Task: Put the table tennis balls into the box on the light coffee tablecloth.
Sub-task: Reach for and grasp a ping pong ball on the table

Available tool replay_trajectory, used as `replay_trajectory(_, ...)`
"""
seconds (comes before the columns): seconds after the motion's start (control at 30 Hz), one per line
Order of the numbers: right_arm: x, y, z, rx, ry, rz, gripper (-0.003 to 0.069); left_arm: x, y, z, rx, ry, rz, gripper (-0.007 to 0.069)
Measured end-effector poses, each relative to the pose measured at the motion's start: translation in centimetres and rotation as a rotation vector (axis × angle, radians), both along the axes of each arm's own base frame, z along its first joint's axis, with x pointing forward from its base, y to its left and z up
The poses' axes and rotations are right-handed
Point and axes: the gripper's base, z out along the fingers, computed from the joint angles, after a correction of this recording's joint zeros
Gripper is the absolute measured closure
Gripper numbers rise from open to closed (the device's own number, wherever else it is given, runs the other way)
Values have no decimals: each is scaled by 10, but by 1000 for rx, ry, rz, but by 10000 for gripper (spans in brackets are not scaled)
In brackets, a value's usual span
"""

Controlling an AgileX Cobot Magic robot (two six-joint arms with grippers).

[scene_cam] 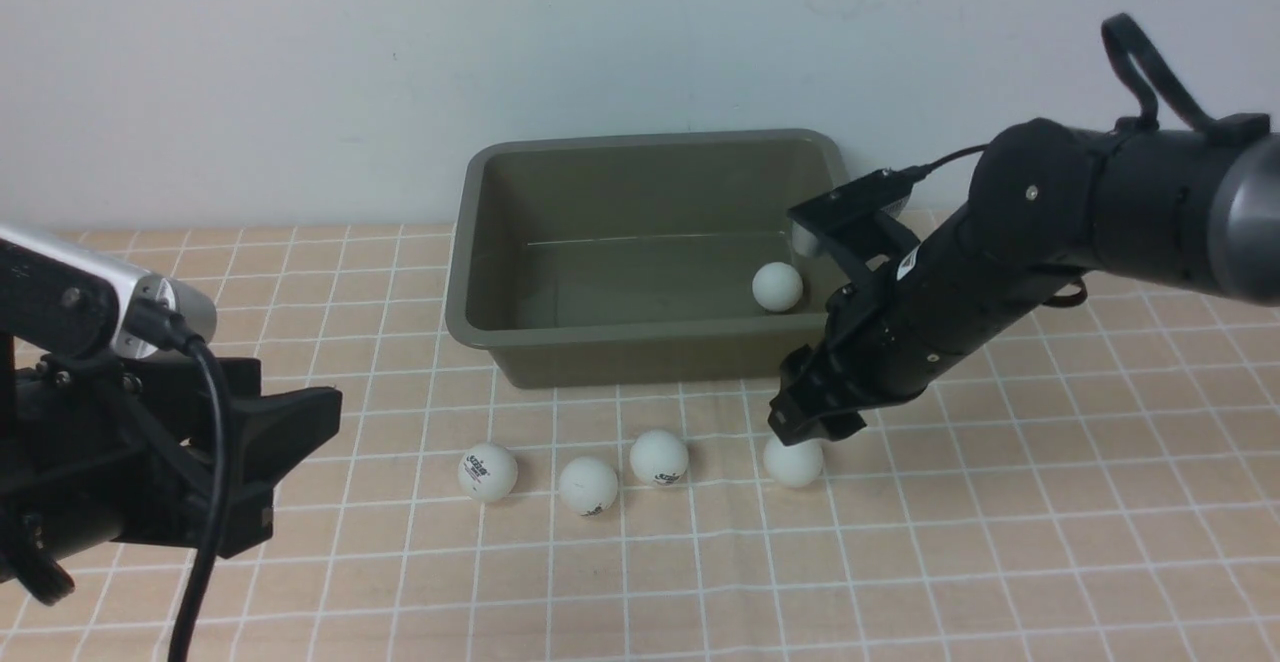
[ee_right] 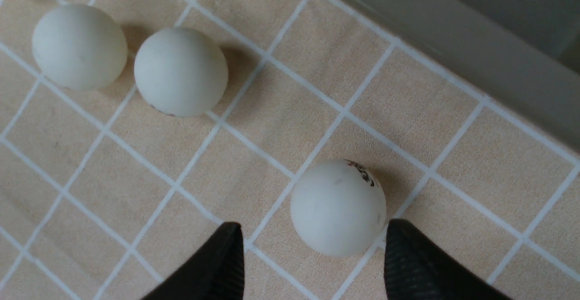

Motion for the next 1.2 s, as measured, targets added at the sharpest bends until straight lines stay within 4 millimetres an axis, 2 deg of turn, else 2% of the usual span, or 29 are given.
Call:
replay_trajectory(0.3, 5, 2, -16, -13, 18, -7, 174, 0, 0, 0, 0, 1, -1, 263)
replay_trajectory(0.77, 12, 5, -44, -19, 56, -31, 171, 0, 0, 0, 0, 1, -2, 263)
replay_trajectory(0.93, 13, 5, -45, -6, 50, -41, 204, 0, 0, 0, 0, 1, -2, 263)
replay_trajectory(1.2, 15, 6, -57, -8, 67, -53, 293, 0, 0, 0, 0, 1, -2, 263)
